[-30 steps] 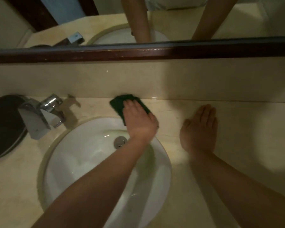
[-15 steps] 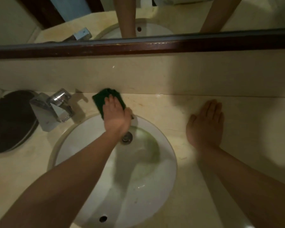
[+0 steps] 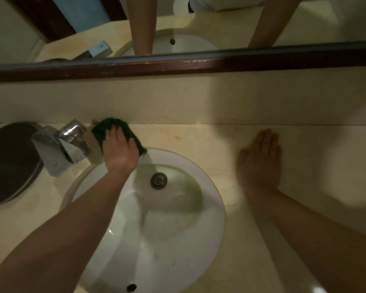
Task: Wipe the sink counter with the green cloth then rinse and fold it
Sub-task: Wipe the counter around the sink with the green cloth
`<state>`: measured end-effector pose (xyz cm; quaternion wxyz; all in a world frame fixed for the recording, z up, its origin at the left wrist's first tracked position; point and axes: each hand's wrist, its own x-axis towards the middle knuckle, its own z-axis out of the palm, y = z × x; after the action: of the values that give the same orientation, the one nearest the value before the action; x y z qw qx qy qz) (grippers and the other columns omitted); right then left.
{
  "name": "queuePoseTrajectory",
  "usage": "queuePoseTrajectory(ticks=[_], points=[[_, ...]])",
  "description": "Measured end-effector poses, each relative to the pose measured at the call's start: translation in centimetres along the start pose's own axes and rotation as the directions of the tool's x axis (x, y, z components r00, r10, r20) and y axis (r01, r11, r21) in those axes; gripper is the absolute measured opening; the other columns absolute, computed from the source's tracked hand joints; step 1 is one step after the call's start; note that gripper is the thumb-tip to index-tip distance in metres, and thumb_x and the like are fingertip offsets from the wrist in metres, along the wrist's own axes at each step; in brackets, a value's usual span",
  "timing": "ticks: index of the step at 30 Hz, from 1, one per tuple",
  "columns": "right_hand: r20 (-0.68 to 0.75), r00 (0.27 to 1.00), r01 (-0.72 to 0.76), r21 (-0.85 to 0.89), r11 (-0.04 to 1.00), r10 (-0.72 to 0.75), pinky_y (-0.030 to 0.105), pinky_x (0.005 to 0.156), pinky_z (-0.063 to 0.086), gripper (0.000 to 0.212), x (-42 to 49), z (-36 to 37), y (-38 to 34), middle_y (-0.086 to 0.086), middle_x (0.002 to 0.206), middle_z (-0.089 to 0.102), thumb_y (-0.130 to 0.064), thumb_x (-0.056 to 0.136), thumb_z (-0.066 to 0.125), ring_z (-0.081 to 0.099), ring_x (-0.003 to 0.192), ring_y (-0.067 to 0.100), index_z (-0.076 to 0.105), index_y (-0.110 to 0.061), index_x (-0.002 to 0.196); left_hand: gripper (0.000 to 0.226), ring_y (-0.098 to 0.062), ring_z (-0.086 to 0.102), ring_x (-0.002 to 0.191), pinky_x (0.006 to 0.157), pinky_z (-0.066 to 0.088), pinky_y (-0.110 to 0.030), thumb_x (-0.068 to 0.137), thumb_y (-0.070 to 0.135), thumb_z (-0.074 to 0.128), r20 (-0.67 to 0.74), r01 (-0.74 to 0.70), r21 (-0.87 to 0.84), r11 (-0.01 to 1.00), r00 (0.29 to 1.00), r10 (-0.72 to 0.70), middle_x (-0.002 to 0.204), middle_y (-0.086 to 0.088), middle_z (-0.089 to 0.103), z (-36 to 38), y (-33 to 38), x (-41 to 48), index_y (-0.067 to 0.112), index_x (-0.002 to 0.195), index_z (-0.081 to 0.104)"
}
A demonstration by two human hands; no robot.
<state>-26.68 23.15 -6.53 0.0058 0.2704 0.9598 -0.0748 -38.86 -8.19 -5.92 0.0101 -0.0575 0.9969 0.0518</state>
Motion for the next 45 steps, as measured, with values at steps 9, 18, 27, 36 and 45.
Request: queuePoseTrajectory(ticks=[9, 18, 27, 36, 45], points=[[0.043, 0.999, 0.011, -0.017, 1.000, -0.010, 0.046, 0.119, 0.015, 0.070, 0.1, -0.2, 0.0, 0.020, 0.159, 0.017, -0.031, 0.094, 0.034, 0.014, 0.148, 0.036, 0.015, 0.004, 0.151, 0.070, -0.037, 0.021, 0.143, 0.117, 0.016, -0.044, 0.089, 0.033, 0.030, 0.080, -0.163, -0.015, 0.987, 0.983, 0.163, 0.154, -0.022, 0.029, 1.0, 14.3, -6.3, -0.002, 0.148, 0.024], [0.158, 0.967, 0.092, 0.516, 0.852, -0.200, 0.014, 0.107, 0.017, 0.052, 0.2, -4.5, 9.3, 0.009, 0.154, 0.035, -0.002, 0.093, 0.035, 0.033, 0.142, 0.022, 0.039, -0.007, 0.145, 0.066, -0.028, 0.009, 0.148, 0.118, 0.012, -0.040, 0.094, 0.030, 0.039, 0.233, -0.705, -0.030, 0.708, 0.684, 0.691, 0.161, -0.008, 0.017, 1.9, 25.7, -14.9, 0.009, 0.153, 0.017], [0.202, 0.951, 0.180, 0.258, 0.949, -0.235, 0.032, 0.121, 0.007, 0.063, -11.2, -3.8, 15.5, 0.009, 0.162, 0.012, -0.030, 0.094, 0.025, 0.008, 0.150, 0.021, 0.018, -0.009, 0.153, 0.064, -0.032, 0.012, 0.147, 0.120, 0.013, -0.043, 0.095, 0.032, 0.030, 0.095, -0.432, -0.029, 0.901, 0.897, 0.433, 0.160, -0.015, 0.018, 1.3, 19.5, -23.3, 0.002, 0.151, 0.020], [0.188, 0.927, 0.324, 0.026, 0.946, -0.323, 0.037, 0.121, 0.005, 0.063, -13.2, -2.2, 16.6, 0.011, 0.163, 0.008, -0.032, 0.097, 0.022, 0.005, 0.150, 0.025, 0.010, -0.007, 0.154, 0.072, -0.032, 0.000, 0.149, 0.122, 0.004, -0.042, 0.091, 0.029, 0.033, 0.161, -0.451, -0.061, 0.890, 0.876, 0.455, 0.161, -0.018, 0.005, 2.3, 20.3, -32.2, -0.003, 0.151, 0.010], [0.153, 0.937, 0.312, 0.034, 0.950, -0.313, 0.038, 0.122, 0.009, 0.060, -15.8, -2.6, 17.4, 0.011, 0.163, 0.008, -0.031, 0.100, 0.019, 0.005, 0.150, 0.024, 0.009, -0.007, 0.154, 0.072, -0.027, 0.015, 0.148, 0.121, 0.012, -0.047, 0.081, 0.026, 0.045, 0.226, -0.727, -0.259, 0.636, 0.594, 0.772, 0.158, -0.010, 0.025, 0.2, 13.5, -44.5, 0.007, 0.149, 0.031]])
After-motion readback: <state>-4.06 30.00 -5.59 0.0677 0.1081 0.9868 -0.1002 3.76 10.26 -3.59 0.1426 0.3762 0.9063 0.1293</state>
